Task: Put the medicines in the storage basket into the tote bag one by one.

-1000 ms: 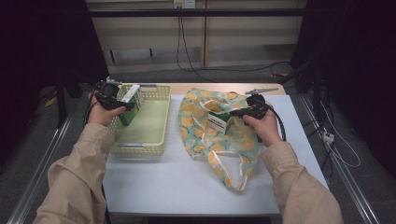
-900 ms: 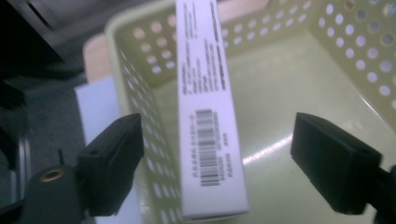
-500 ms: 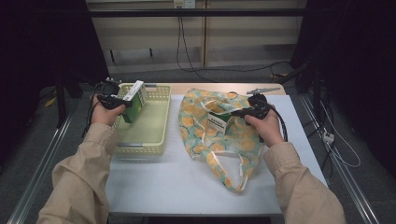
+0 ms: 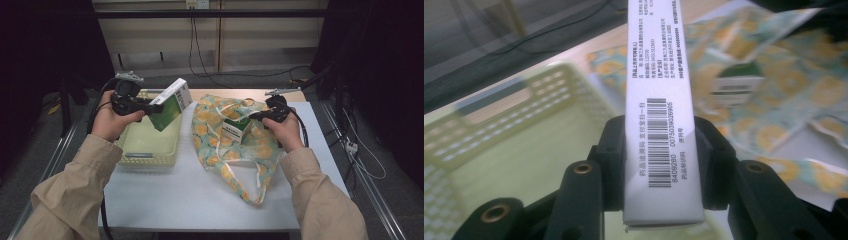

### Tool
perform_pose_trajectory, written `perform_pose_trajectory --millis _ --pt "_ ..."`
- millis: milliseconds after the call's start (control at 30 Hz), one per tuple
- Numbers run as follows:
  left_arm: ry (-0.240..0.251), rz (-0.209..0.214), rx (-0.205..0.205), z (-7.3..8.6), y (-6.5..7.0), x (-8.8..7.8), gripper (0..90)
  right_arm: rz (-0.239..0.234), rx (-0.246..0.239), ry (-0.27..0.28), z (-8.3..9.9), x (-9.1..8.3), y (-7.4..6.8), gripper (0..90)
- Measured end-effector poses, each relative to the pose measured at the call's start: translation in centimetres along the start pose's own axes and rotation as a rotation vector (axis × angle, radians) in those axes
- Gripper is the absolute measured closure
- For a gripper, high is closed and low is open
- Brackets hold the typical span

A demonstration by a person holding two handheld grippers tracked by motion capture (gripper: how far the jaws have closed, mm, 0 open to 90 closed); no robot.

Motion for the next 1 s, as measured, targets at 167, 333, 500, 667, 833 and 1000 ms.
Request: perform_pose_trajectory --millis 167,333,500,667,833,1000 --pt "0.014 0.098 0.061 -1.2 4.0 1.6 63.0 -0.003 0.0 0.005 -0.3 -0.1 -0.4 90.0" --pt "0.006 0.193 0.094 -1.2 7.4 4.5 63.0 -0.006 0.003 0.015 -0.4 -0.3 -0.5 90.0" --pt "-0.015 0.253 0.108 -0.9 10.1 8.4 63.0 -0.014 0.006 0.023 -0.7 -0.7 -0.8 90.0" --pt "-0.052 0.266 0.113 -0.5 11.4 11.9 62.9 -0.019 0.002 0.026 -0.7 -0.9 -1.0 90.0" --pt "-0.072 0.218 0.094 -0.3 11.3 14.8 63.0 -0.03 0.001 0.027 -0.7 -1.2 -1.3 90.0" --pt "-0.043 0.18 0.042 -1.0 10.9 17.1 63.0 -0.042 -0.012 0.023 -0.5 -1.3 -1.9 90.0"
Point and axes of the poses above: each handheld gripper's, and its own axes: x roughly forward along the jaws, z roughly out of its underside, y roughly to its right, the point moved 9 cm from there along x, roughly forward along the jaws, and after that the axes turned 13 degrees about x, right-handed, at the moved point
